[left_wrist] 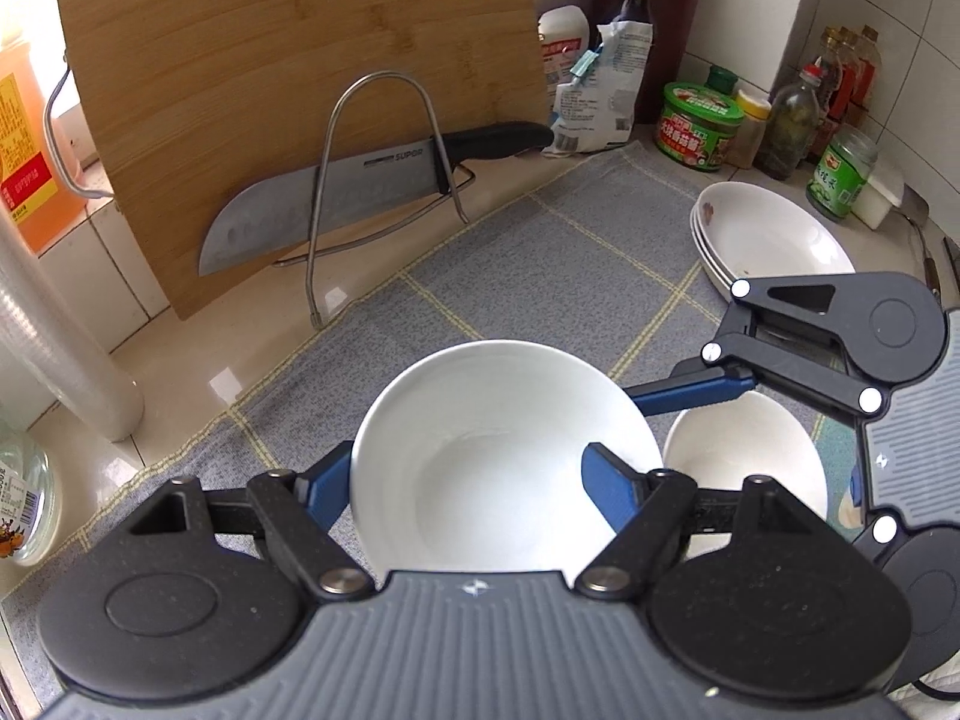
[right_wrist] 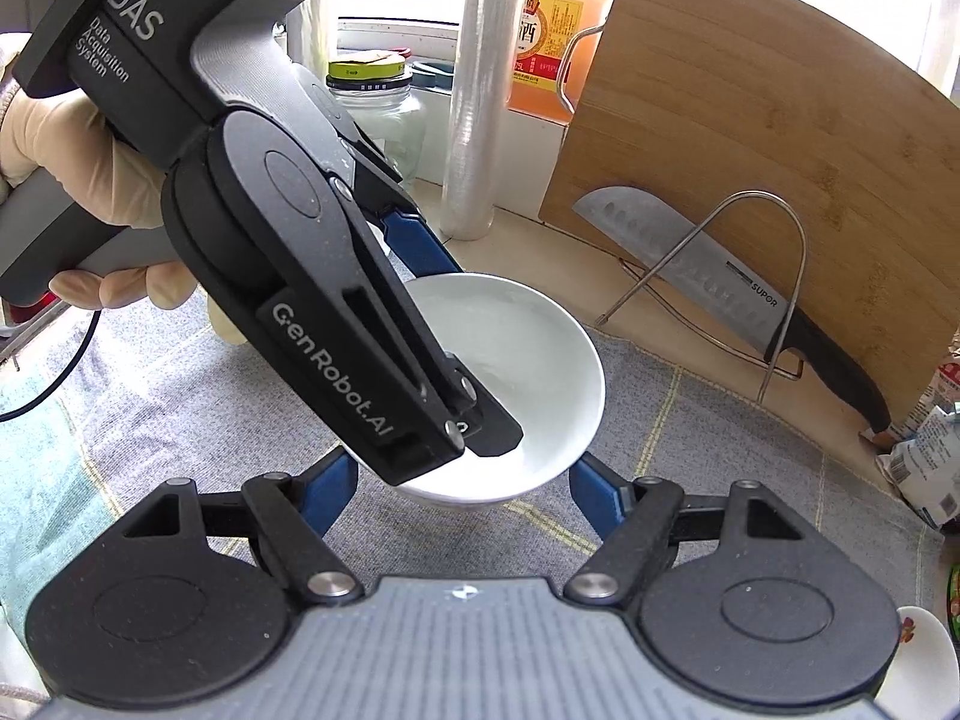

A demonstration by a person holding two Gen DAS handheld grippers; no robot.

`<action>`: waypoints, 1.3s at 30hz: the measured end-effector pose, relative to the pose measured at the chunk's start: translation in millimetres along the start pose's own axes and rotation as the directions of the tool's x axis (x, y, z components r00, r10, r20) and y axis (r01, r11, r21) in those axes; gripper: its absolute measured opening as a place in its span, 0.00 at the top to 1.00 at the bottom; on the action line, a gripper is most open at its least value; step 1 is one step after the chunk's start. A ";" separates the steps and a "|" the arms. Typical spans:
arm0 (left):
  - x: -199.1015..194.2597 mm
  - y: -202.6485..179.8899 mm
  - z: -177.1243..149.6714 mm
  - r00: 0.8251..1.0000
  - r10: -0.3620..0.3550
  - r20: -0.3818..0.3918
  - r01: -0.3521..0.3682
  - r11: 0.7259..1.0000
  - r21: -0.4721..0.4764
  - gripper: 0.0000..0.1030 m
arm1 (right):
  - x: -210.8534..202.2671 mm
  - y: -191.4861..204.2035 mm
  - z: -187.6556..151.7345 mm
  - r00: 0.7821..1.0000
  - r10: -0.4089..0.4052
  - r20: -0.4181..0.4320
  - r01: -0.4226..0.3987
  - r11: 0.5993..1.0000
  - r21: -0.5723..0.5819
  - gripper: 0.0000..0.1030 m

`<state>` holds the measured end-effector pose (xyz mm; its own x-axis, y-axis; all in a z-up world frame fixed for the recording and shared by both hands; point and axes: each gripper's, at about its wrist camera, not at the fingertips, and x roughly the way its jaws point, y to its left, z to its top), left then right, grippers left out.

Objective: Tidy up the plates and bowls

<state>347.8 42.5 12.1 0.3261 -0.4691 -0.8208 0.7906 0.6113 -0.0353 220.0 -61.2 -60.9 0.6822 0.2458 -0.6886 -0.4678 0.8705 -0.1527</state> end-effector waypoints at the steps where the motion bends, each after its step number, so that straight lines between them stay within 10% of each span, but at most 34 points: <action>1: -2.7 -4.0 0.6 1.000 0.000 0.004 0.000 1.000 0.005 0.24 | -3.8 0.6 -1.7 1.000 -0.005 0.004 0.005 1.000 0.001 0.21; 39: 21.0 -108.4 11.5 0.987 -0.149 -0.055 0.157 0.968 0.197 0.23 | -68.9 -16.6 -80.8 0.991 -0.113 -0.072 0.126 0.969 0.212 0.21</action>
<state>274.9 -40.9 5.2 0.1755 -0.5191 -0.8365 0.9186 0.3920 -0.0506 135.3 -127.0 -68.2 0.6883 0.1148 -0.7163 -0.2483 0.9651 -0.0839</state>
